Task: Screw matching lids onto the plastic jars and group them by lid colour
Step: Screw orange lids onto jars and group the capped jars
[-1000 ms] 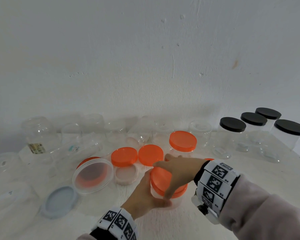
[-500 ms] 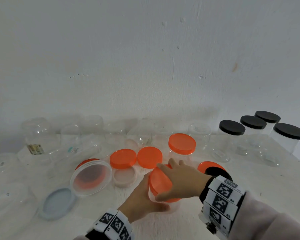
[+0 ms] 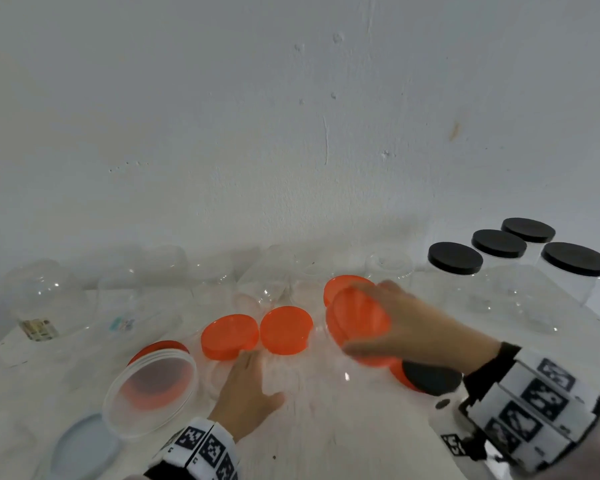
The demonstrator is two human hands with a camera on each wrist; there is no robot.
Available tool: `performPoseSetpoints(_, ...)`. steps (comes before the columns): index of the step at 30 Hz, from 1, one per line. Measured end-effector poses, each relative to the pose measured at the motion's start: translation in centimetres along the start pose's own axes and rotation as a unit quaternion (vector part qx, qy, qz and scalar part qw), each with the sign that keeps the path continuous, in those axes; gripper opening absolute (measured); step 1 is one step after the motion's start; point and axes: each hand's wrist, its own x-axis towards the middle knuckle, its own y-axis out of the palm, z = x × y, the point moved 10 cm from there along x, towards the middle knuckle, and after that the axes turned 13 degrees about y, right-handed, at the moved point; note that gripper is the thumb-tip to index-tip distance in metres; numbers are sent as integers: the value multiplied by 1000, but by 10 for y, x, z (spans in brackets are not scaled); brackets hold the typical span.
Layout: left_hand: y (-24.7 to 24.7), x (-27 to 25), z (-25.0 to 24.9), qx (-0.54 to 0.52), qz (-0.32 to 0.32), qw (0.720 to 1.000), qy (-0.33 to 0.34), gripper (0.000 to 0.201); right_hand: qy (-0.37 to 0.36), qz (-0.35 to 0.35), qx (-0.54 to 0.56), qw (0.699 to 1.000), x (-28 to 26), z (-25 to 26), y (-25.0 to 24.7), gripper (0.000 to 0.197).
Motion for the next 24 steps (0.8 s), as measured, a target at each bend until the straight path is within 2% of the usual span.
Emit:
performPoseSetpoints(5,-5,20,2,28,-23,999,-6,77,21,-169,114,979,41,-12,-86,111)
performPoseSetpoints(8,-4,32,-3,41,-35,998,18,73,46,-217,121,968,79,-19,-105,109)
performPoseSetpoints(12,-4,45,-7,67,-34,997,33,71,72,-206,96,971,132,-22,-99,109)
performPoseSetpoints(16,-9,60,-10,96,-36,994,32,71,72,-174,19,982,174,-16,-83,107)
performPoseSetpoints(20,-13,80,-10,117,-26,993,1,81,87,-133,-47,986,202,-18,-69,104)
performPoseSetpoints(24,-9,93,-8,149,10,987,-51,97,116,-87,-86,986,216,-25,-55,100)
